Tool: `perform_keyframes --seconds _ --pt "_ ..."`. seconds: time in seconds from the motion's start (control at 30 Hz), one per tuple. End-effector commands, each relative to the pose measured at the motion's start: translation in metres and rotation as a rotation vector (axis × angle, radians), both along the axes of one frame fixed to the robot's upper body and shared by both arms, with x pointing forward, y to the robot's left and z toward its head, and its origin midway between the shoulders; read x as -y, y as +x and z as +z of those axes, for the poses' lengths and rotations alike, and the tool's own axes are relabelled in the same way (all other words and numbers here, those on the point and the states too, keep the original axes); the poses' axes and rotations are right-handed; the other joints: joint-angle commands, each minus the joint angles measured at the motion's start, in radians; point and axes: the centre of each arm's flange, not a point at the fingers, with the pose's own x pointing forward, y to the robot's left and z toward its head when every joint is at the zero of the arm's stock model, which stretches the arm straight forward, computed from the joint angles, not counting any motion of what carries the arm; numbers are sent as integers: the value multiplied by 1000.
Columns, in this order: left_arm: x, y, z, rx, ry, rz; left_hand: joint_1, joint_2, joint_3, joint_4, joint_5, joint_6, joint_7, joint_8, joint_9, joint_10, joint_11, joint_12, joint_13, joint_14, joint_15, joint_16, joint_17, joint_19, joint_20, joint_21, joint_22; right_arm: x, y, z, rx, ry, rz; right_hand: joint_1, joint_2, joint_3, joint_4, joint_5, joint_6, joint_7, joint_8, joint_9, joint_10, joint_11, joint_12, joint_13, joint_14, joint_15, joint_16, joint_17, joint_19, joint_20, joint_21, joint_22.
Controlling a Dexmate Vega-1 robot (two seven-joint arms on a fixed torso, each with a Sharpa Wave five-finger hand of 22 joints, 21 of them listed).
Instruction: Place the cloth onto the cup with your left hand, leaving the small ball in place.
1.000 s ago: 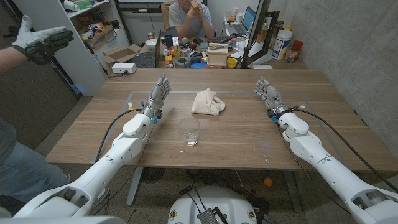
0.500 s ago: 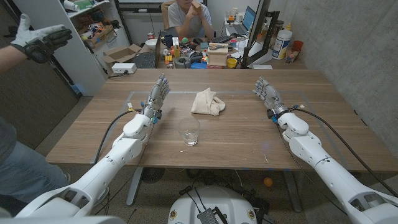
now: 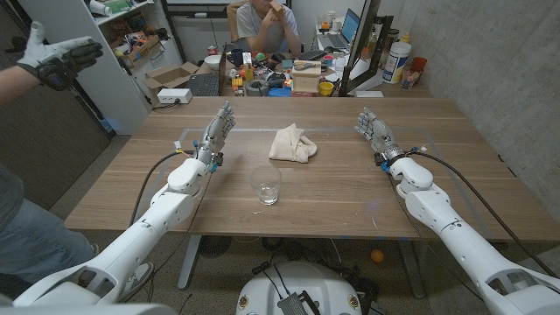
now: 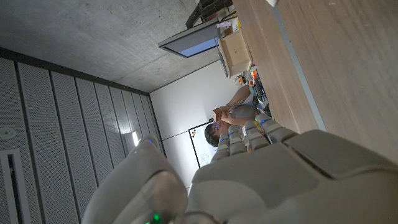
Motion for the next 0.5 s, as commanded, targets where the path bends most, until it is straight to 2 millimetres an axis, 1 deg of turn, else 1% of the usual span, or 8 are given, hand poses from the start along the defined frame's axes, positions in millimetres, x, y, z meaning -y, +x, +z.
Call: perform_keyframes --seconds 0.03,0.1,0.2,0.5 --pt "-11 -13 11 15 107 92 4 16 7 -4 8 13 1 8 1 13 1 7 6 8 -4 7 3 8 -7 6 4 1 4 -2 4 7 0 1 -1 2 -2 6 6 14 -3 5 5 6 -4 1 1 5 3 3 10 4 -5 4" --pt "-12 -15 14 19 144 121 7 20 8 -6 10 21 0 11 1 19 -4 8 6 14 -6 8 2 10 -6 6 4 1 3 -3 3 -7 -20 0 -1 1 -2 6 7 14 -3 5 6 7 -4 1 1 6 3 3 10 5 -5 4" --pt "-15 -18 19 19 195 162 10 22 9 -7 11 23 -2 12 1 22 -6 9 6 18 -8 9 2 11 -7 6 4 1 1 -3 6 -29 -45 0 -1 1 -3 6 10 13 -3 5 10 5 -4 1 3 5 3 3 12 5 -6 4" --pt "-18 -22 33 27 312 201 18 30 13 -10 13 22 -5 10 1 23 -10 8 6 21 -8 8 2 14 -6 6 4 0 -4 4 30 -58 -71 0 -2 0 -5 6 18 12 -1 5 16 4 -5 1 10 5 4 3 15 4 -7 4"
